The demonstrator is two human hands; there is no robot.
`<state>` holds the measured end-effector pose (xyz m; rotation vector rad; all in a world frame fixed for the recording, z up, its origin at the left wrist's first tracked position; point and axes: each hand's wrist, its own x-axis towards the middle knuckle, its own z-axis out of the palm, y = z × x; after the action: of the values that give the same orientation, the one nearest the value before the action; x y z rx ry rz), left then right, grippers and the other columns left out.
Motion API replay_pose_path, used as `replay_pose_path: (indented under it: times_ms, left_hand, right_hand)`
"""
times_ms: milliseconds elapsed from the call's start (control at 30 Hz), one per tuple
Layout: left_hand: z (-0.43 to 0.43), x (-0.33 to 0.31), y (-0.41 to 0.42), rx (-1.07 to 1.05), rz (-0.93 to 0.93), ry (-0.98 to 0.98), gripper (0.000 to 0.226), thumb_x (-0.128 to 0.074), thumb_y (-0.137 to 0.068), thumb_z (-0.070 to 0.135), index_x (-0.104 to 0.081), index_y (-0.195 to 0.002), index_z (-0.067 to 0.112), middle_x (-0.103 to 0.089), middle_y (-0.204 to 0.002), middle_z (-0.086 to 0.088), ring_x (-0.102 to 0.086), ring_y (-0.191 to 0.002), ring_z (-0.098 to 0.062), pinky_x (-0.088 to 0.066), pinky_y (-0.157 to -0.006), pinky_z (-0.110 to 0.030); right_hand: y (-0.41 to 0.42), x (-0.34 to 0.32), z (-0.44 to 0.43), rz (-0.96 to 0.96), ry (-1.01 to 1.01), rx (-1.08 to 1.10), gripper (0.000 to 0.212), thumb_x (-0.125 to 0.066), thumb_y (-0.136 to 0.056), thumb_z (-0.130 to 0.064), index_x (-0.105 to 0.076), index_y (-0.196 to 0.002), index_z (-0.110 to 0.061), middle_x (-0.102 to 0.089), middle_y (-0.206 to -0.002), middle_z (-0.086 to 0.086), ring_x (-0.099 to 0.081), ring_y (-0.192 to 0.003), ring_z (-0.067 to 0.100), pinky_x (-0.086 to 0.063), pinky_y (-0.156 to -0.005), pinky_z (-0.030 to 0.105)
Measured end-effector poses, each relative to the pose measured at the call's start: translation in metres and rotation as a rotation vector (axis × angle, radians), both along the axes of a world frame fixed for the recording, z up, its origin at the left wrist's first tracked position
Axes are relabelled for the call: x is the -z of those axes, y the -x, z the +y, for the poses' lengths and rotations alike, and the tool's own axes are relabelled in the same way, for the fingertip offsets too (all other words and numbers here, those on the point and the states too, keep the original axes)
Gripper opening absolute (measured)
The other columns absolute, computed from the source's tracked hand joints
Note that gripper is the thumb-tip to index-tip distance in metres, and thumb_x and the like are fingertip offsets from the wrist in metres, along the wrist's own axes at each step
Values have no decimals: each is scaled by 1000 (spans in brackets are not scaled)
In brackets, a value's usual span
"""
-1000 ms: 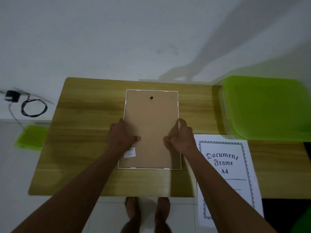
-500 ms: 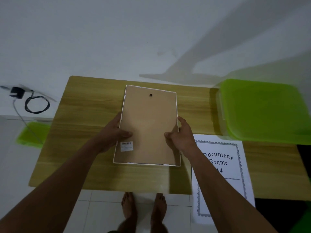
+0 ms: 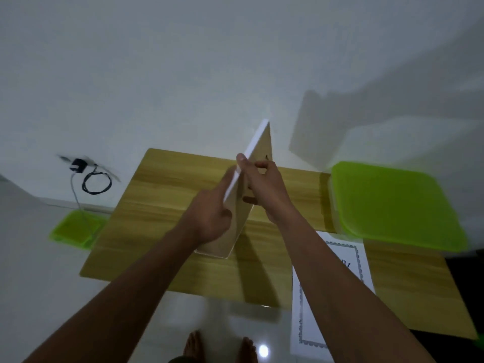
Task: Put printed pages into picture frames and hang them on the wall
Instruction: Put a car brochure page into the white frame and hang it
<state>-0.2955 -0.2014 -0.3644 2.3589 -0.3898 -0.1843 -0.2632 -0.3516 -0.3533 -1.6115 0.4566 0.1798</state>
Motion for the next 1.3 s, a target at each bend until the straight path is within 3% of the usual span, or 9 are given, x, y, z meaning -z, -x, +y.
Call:
replay_pose_path:
  times_ms: [167, 300, 400, 467, 600, 833, 933, 1067, 1300]
  left_hand:
    - [-21, -24, 37, 44, -103, -44, 87, -59, -81, 16, -15, -151, 44, -69, -87, 1, -59, -61, -12, -45, -53, -28]
    - [-19, -29, 45, 56, 69, 68, 72, -56, -80, 70, -39, -143, 39, -69, -116, 7, -67, -94, -8, -53, -80, -27]
    - [2, -34, 30, -56, -4, 149, 48, -55, -93, 46, -48, -138, 32, -69, -114, -3, -63, -86, -10, -48, -71, -23]
    - [23, -37, 9, -160, -110, 144, 46, -53, -97, 26, -44, -142, 23, -58, -131, -8, -56, -113, -20, -41, -89, -26]
    - [52, -72, -26, -152, 101, 346, 57, -45, -101, 21, -22, -153, 31, -34, -154, 2, -38, -138, -24, -30, -114, -36]
    - [52, -155, -46, 35, 198, 649, 57, -44, -102, 12, -33, -143, 50, -62, -126, 0, -61, -103, -21, -50, -73, -25]
    - [37, -187, -49, 115, 152, 688, 65, -45, -101, 9, -26, -144, 54, -60, -130, 0, -61, -102, -17, -50, -81, -27]
    - [8, -229, -55, 232, 90, 694, 75, -49, -99, 7, -22, -138, 65, -42, -151, 0, -43, -135, -32, -39, -107, -52]
    - [-64, -290, -62, 283, -10, 745, 73, -48, -99, 3, -27, -142, 57, -56, -133, 2, -60, -110, -27, -57, -84, -46]
  right_hand:
    - [20, -33, -6, -41, 84, 103, 41, -65, -84, -33, -51, -117, -13, -65, -103, 7, -70, -85, 24, -63, -63, 43]
    - [41, -45, -18, -192, 218, 175, 19, -50, -89, -25, -60, -96, -11, -64, -81, 4, -62, -70, 20, -54, -57, 32]
    - [59, -57, -25, -212, 162, 165, 20, -45, -95, -16, -62, -103, -8, -57, -79, 8, -52, -66, 21, -42, -55, 26]
    - [69, -70, -29, -217, 117, 147, 23, -44, -96, -15, -62, -111, -15, -60, -86, 8, -53, -69, 21, -40, -58, 27]
    - [80, -103, -36, -273, 44, 147, 39, -48, -95, -8, -51, -125, -33, -65, -94, 7, -56, -73, 21, -43, -60, 30]
    - [84, -162, -50, -530, -92, 215, 51, -48, -100, -1, -53, -139, -33, -73, -110, 4, -68, -95, 27, -54, -82, 40]
    - [84, -189, -63, -609, -75, 292, 68, -46, -98, 7, -42, -148, -38, -73, -112, -7, -68, -107, 18, -49, -102, 42]
    - [90, -230, -89, -724, 10, 343, 71, -46, -96, 12, -46, -141, -43, -74, -107, 0, -69, -98, 15, -50, -90, 34]
    - [97, -282, -160, -703, 105, 275, 81, -44, -94, 13, -40, -141, -52, -69, -113, 15, -68, -99, 29, -53, -81, 45]
